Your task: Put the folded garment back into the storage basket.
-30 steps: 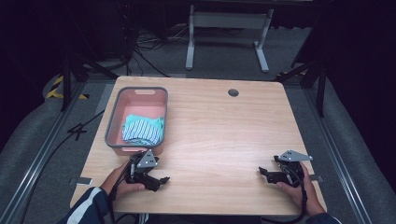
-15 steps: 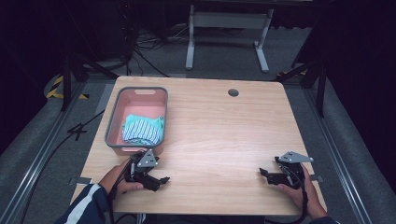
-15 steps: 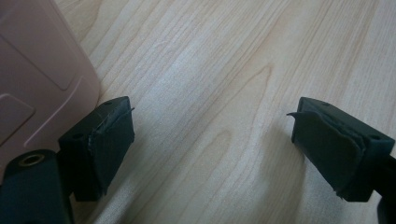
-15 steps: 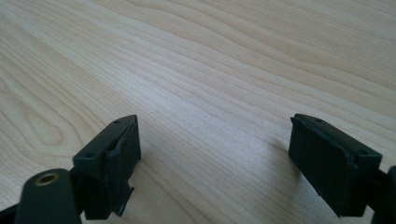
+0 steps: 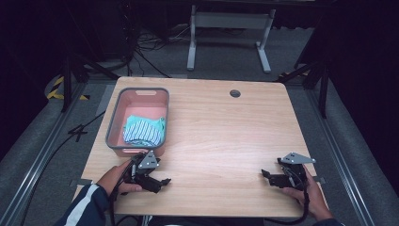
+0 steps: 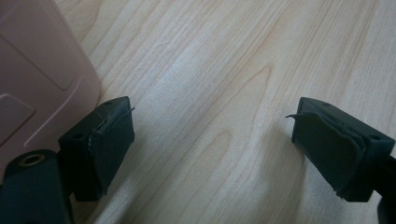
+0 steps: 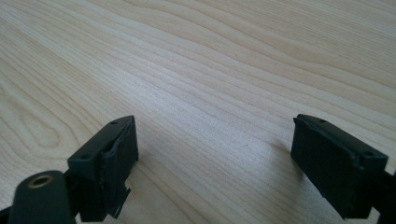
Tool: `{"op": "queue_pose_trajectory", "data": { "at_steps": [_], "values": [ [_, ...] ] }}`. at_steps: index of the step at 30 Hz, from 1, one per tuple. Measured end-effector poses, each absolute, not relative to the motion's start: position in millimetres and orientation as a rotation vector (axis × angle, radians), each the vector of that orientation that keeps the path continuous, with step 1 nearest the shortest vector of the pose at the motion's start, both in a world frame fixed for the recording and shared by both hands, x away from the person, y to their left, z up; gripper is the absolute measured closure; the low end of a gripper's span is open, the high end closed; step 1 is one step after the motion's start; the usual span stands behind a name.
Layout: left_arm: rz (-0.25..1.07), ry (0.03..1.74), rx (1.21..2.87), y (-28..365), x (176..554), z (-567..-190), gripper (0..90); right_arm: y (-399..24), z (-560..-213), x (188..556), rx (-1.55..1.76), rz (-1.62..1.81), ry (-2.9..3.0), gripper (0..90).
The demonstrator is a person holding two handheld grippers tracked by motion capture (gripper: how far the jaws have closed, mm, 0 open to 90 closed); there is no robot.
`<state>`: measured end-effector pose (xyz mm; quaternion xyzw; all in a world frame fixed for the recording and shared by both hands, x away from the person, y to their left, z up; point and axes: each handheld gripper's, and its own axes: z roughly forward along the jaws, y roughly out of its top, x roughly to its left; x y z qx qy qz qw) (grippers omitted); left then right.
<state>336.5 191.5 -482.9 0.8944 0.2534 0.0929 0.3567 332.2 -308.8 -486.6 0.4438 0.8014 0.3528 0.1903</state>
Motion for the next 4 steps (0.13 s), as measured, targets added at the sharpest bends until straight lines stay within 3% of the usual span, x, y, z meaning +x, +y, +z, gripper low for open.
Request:
{"op": "queue_pose_trajectory", "data": {
  "at_steps": [4],
  "values": [
    [0.24,0.654,2.309,191.5,336.5,-482.9,13.2,-308.9,-486.7,332.3,1.246,0.991,2.252,15.0]
  ]
}}
